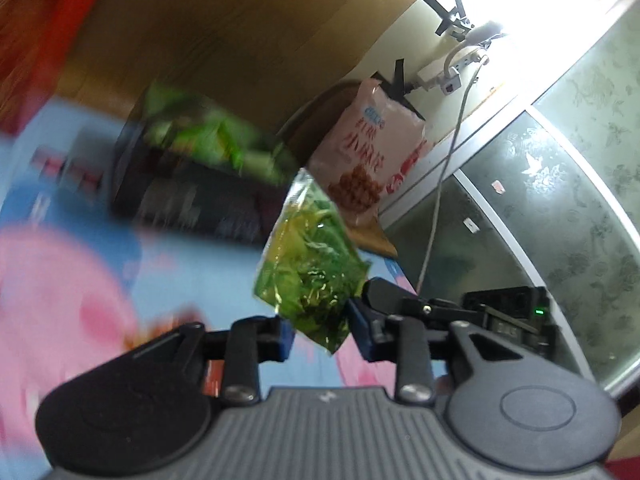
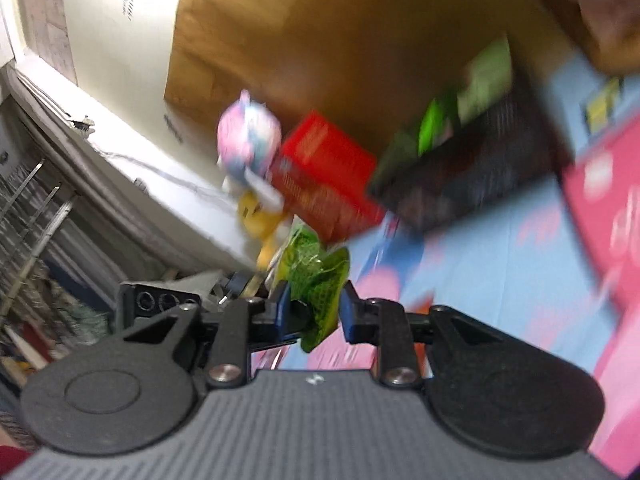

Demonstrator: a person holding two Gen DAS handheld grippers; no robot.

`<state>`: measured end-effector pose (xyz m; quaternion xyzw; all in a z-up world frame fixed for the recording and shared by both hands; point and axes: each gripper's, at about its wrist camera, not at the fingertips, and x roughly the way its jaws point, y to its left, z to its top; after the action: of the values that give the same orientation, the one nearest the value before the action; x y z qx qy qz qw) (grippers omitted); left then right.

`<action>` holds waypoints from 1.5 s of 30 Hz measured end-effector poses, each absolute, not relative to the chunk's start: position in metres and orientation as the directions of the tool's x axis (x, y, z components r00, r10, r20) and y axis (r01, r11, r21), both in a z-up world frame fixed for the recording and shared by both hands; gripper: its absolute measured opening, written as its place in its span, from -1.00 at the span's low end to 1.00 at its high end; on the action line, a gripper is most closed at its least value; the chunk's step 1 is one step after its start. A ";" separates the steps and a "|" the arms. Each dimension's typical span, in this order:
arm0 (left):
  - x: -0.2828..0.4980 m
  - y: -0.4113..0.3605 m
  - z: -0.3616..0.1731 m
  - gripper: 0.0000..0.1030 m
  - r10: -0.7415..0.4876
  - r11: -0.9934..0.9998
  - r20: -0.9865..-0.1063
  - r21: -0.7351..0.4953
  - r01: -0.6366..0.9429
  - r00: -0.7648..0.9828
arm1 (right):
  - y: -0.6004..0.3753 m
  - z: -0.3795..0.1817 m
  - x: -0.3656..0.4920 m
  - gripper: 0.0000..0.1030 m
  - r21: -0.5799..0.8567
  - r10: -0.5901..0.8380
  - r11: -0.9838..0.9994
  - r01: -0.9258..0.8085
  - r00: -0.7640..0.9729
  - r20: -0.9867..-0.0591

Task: Organize snacks
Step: 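Carry the green snack bag into the black tin and release it, then grasp the red spicy snack bag with the left tool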

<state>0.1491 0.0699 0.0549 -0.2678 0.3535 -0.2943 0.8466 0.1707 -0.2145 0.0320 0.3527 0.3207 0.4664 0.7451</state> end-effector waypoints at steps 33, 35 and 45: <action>0.114 0.068 0.038 0.01 -0.321 0.913 -0.624 -0.403 0.058 0.713 | -0.181 0.018 0.168 -0.05 0.544 0.756 0.648 -0.533 0.539 -0.372; 0.097 0.074 0.025 -0.06 -0.351 0.893 -0.635 -0.449 0.041 0.689 | -0.177 0.008 0.164 -0.05 0.570 0.769 0.635 -0.522 0.497 -0.401; 0.071 0.093 -0.007 -0.81 -0.415 0.820 -0.635 -0.571 -0.035 0.652 | -0.156 -0.013 0.172 -0.10 0.692 0.813 0.579 -0.431 0.363 -0.455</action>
<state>0.0712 0.0933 -0.0072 -0.2793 0.4025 -0.1097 0.8649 0.1723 -0.1563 -0.0134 0.2359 0.4048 0.3935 0.7910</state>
